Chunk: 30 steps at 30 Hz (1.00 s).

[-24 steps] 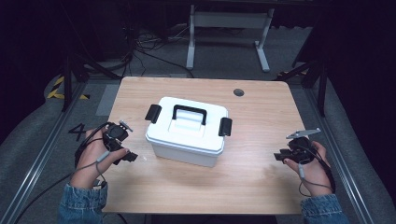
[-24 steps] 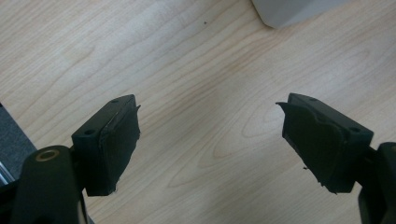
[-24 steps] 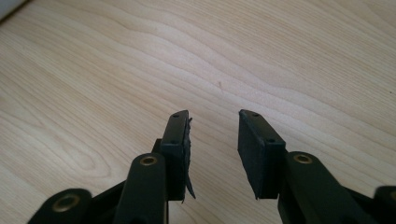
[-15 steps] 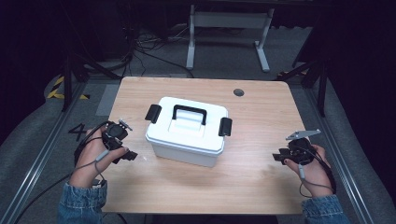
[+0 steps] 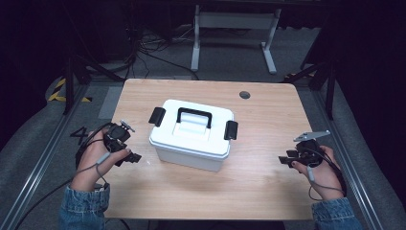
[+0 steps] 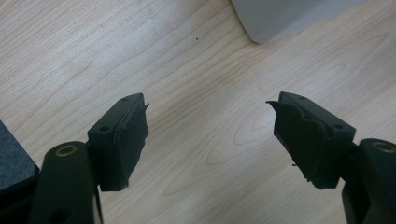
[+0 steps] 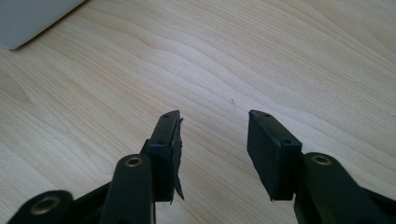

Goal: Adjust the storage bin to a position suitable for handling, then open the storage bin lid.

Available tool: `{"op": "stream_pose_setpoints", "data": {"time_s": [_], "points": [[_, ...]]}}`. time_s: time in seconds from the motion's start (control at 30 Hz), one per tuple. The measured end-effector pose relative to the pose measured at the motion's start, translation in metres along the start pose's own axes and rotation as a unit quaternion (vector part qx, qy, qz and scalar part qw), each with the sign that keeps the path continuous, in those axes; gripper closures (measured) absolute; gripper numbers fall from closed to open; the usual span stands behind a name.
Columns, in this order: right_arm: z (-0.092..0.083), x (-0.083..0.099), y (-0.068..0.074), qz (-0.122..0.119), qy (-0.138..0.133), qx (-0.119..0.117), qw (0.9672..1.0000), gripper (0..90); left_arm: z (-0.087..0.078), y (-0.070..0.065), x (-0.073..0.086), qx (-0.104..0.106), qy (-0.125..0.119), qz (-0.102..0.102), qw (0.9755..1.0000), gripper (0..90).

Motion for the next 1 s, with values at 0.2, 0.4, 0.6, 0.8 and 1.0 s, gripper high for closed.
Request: {"op": "stream_pose_setpoints", "data": {"time_s": [0.2,0.4,0.6,0.8,1.0], "points": [[0.000,0.000,0.001,-0.013,0.006,-0.001,0.9999,55.5,0.000,0.000,0.000,0.000,0.001,0.002,1.0000,26.5],[-0.001,-0.007,0.003,-0.027,0.032,-0.007,0.9991,57.9,0.001,0.000,0.002,0.004,0.003,-0.006,1.0000,26.1],[-0.004,-0.019,0.007,-0.035,0.028,-0.021,0.9988,57.8,0.000,0.001,0.002,0.000,0.003,0.003,1.0000,26.0],[-0.010,-0.035,0.006,-0.035,0.042,-0.023,0.9982,56.0,-0.001,0.001,0.004,0.000,0.001,0.001,1.0000,26.0],[-0.015,-0.056,0.008,-0.050,0.044,-0.024,0.9975,54.5,-0.001,0.001,0.004,-0.001,0.000,0.002,1.0000,26.0]]}}
Point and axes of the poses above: each handheld gripper's, and its own axes: z roughly forward along the jaws, x roughly out of its underside, y roughly to its left, the point moved 7 cm from there along z, roughly forward along the jaws, and after that the axes turned 10 degrees about -y, right-handed, at the moved point
